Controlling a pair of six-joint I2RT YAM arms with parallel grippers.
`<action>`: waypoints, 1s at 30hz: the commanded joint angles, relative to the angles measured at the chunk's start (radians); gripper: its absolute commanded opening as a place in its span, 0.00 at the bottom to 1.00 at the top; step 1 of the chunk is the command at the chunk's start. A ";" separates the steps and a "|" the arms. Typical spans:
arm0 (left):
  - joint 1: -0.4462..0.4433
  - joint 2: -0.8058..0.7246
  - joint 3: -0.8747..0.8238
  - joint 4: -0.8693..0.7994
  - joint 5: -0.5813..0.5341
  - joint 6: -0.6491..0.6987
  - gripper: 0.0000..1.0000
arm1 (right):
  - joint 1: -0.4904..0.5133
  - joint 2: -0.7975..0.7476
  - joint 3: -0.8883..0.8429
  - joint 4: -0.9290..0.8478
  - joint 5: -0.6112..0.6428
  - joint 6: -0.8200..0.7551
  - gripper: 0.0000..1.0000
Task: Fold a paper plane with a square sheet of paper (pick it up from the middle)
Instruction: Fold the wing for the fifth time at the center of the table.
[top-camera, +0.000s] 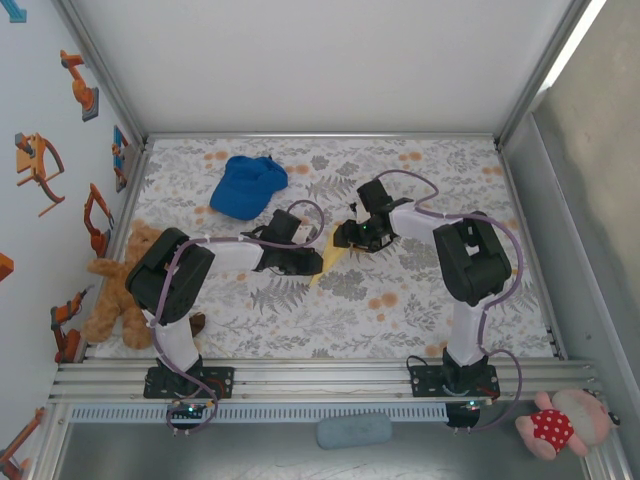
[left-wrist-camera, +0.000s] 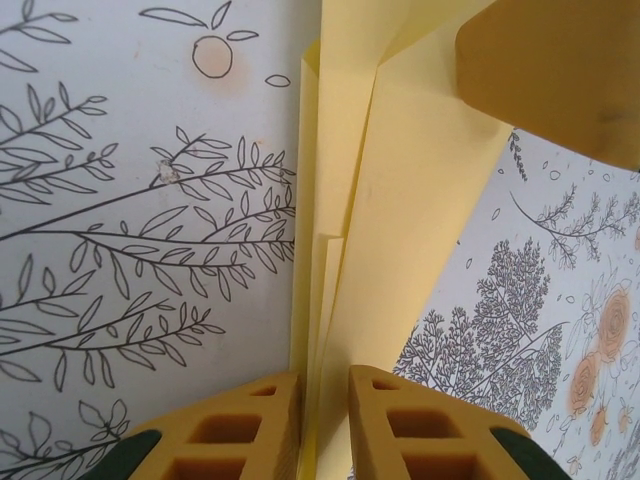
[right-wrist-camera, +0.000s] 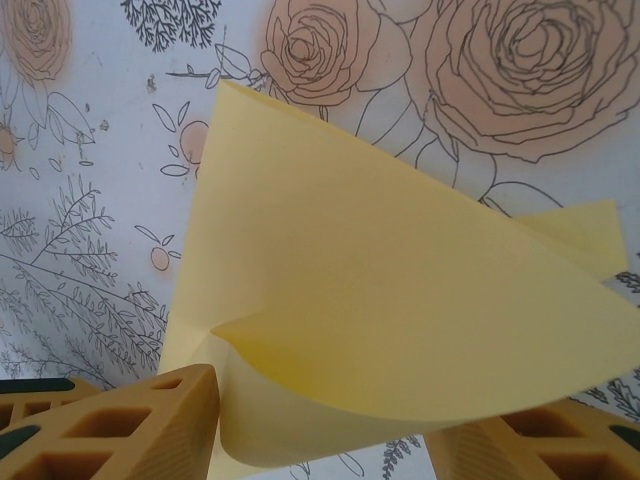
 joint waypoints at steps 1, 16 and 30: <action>0.000 0.042 0.014 -0.033 -0.021 -0.003 0.21 | 0.009 0.108 -0.021 0.014 0.104 -0.004 0.56; 0.001 0.056 0.021 -0.051 -0.026 -0.003 0.20 | 0.008 -0.277 -0.118 0.041 0.133 0.031 0.57; 0.001 0.053 0.020 -0.045 -0.017 -0.007 0.19 | 0.038 -0.171 -0.139 0.217 -0.212 0.013 0.32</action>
